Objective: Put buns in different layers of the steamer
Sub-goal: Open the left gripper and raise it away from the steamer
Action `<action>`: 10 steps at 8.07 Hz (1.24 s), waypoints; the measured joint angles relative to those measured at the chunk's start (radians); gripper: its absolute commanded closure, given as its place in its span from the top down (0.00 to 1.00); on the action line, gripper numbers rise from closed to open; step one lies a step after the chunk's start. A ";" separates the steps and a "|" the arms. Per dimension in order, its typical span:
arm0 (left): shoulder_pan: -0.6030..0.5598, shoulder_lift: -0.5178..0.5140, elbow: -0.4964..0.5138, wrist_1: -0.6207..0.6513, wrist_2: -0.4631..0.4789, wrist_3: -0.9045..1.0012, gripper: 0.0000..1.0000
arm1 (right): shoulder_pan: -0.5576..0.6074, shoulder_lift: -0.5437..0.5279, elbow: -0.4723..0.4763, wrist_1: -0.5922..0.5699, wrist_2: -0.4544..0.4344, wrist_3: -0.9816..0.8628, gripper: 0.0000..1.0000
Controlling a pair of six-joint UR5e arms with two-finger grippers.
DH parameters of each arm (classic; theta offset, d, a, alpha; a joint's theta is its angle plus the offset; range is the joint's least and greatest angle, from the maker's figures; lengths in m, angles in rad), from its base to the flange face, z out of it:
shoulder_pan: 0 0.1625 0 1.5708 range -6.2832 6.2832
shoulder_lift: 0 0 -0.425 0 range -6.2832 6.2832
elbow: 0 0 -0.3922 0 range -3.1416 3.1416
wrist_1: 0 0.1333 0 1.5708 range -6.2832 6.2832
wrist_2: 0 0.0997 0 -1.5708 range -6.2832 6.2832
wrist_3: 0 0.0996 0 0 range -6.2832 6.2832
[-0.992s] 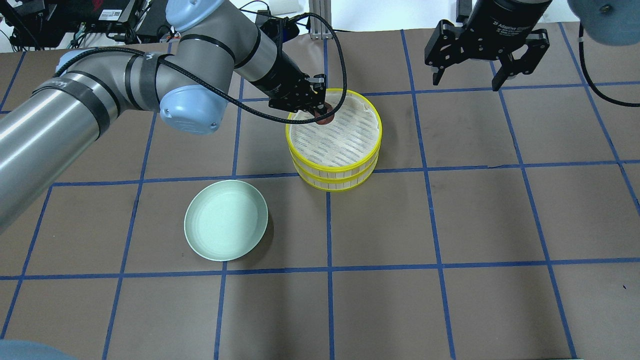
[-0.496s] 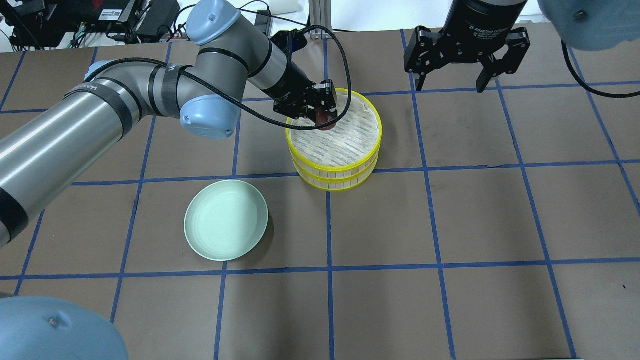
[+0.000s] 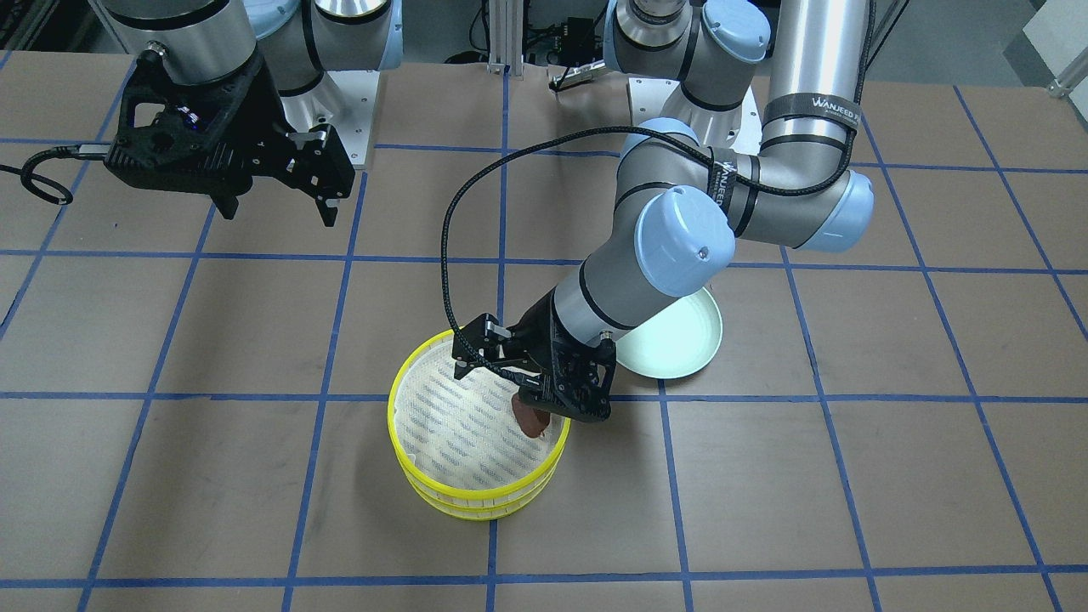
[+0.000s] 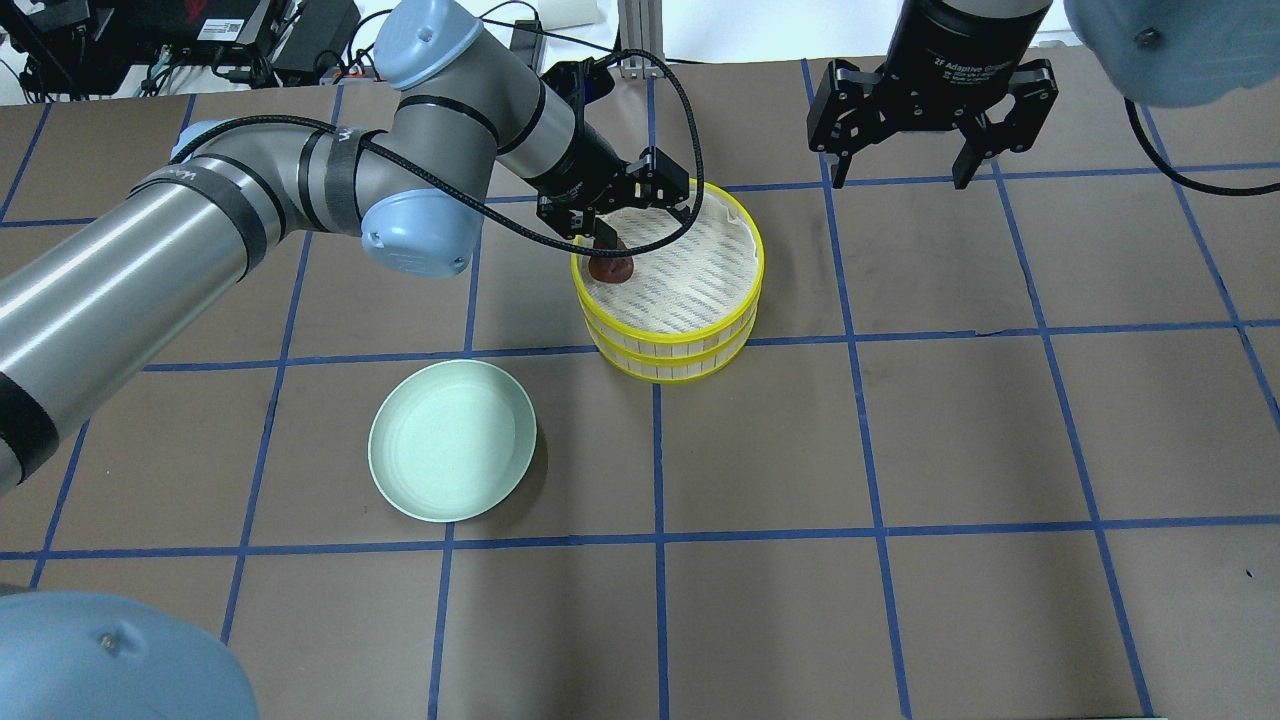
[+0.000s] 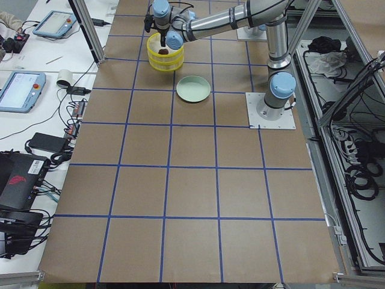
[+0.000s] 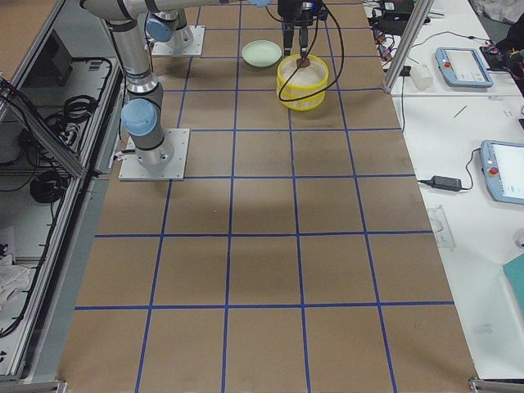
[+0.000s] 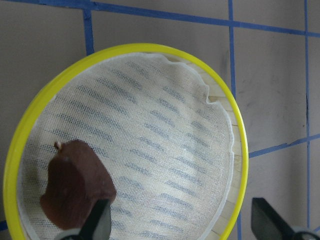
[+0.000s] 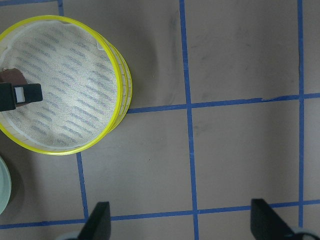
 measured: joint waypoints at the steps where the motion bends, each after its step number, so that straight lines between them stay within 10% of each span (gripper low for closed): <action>1: 0.000 0.002 0.005 -0.001 0.004 -0.002 1.00 | 0.000 0.000 0.000 0.000 0.000 0.000 1.00; 10: 0.044 0.280 0.037 -0.487 0.513 0.158 1.00 | 0.000 -0.001 0.001 0.000 -0.002 0.000 1.00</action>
